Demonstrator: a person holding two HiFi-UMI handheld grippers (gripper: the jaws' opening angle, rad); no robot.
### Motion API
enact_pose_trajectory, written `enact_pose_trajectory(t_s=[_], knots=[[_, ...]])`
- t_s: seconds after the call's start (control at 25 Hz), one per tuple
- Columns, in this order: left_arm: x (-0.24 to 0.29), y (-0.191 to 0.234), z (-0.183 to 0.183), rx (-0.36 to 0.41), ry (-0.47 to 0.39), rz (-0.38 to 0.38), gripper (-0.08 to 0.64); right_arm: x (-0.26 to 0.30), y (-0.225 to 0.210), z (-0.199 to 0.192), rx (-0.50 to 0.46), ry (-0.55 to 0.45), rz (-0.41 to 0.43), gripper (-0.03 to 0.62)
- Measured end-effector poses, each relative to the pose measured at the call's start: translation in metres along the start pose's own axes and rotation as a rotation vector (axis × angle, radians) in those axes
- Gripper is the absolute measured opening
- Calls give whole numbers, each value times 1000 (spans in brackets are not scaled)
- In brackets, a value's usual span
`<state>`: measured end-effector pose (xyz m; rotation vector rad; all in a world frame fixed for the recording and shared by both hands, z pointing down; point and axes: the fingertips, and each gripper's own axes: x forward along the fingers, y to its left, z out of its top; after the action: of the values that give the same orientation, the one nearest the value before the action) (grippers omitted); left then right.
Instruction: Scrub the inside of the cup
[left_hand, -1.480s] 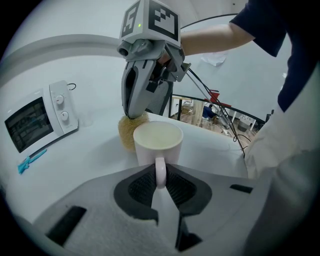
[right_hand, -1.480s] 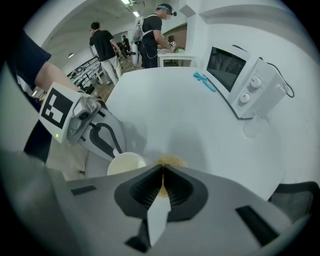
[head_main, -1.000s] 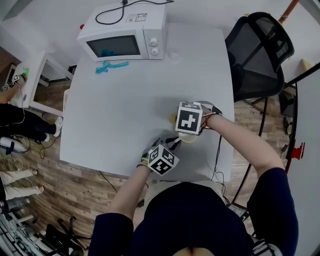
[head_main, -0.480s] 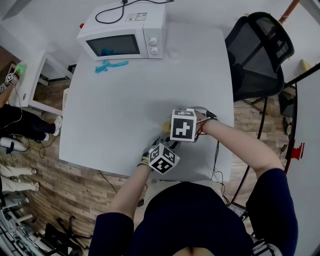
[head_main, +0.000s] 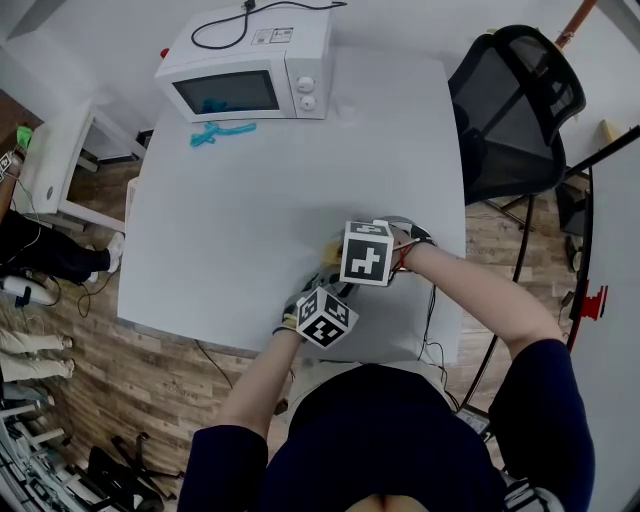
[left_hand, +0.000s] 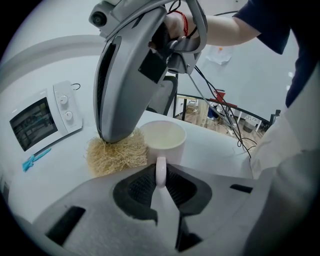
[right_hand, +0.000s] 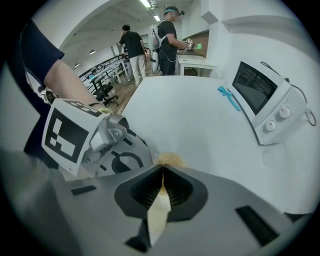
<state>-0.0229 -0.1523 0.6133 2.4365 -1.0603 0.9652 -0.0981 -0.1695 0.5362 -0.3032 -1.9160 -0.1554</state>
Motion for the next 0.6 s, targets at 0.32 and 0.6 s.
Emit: enact_pose_trajectory(t_s=[0.32, 0.6], knots=[[-4, 5, 2, -84, -22, 17, 90, -23, -13, -3, 95, -115, -100, 32], [-15, 14, 6, -129, -47, 60, 164, -50, -18, -10, 230, -258, -195, 32]])
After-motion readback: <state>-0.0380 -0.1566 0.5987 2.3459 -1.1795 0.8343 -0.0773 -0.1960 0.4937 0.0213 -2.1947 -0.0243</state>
